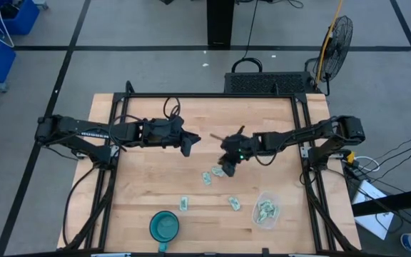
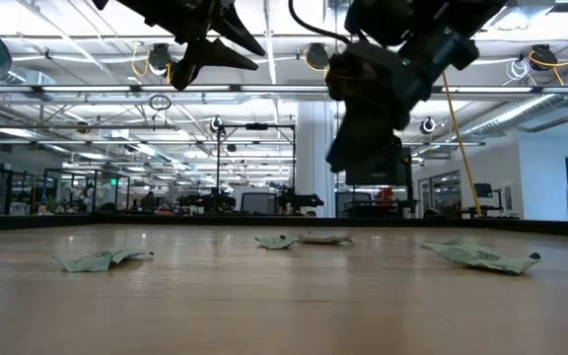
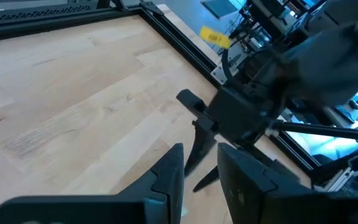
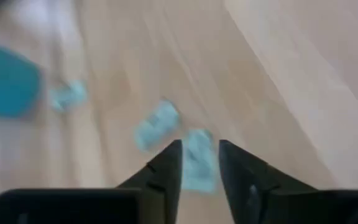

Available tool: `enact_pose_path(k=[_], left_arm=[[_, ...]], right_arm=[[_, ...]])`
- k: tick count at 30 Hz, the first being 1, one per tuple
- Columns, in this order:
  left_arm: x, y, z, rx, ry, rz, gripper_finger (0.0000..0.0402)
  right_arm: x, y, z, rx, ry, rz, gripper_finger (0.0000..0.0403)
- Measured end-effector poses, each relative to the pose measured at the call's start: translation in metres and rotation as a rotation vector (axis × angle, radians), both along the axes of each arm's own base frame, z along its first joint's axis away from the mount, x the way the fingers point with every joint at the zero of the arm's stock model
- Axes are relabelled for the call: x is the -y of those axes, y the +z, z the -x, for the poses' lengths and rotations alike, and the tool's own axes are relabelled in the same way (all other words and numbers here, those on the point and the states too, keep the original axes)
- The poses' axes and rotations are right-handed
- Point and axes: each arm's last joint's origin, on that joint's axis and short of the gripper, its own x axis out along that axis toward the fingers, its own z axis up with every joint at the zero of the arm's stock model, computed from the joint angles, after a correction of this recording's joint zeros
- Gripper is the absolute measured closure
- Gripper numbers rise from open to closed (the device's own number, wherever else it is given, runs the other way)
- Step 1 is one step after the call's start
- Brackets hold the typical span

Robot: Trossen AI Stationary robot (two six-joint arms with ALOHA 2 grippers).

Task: Pick and place Stevia / Truvia into bins
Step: Put the light green stevia packet into the transparent bin

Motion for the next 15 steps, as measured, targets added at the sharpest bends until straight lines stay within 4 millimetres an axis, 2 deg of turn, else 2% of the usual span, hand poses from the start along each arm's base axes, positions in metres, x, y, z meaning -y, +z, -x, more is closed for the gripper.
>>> enact_pose_path(k=[3, 8, 12, 15], left_arm=[[-0.001, 0.0, 0.0, -0.002, -0.003, -0.011, 0.03], [-0.003, 0.0, 0.0, -0.002, 0.008, -0.01, 0.03], [-0.003, 0.0, 0.0, -0.002, 0.01, -0.011, 0.03], [-0.003, 0.0, 0.0, -0.002, 0.014, -0.013, 0.03]], right_arm=[[-0.002, -0.003, 0.003, -0.027, 0.032, 0.099, 0.0269], [-0.005, -0.015, 0.005, 0.087, 0.014, 0.085, 0.0226], [-0.011, -0.038, 0.01, 0.095, 0.017, 0.067, 0.0218], [-0.021, -0.057, 0.01, 0.088, 0.116, 0.136, 0.0218]])
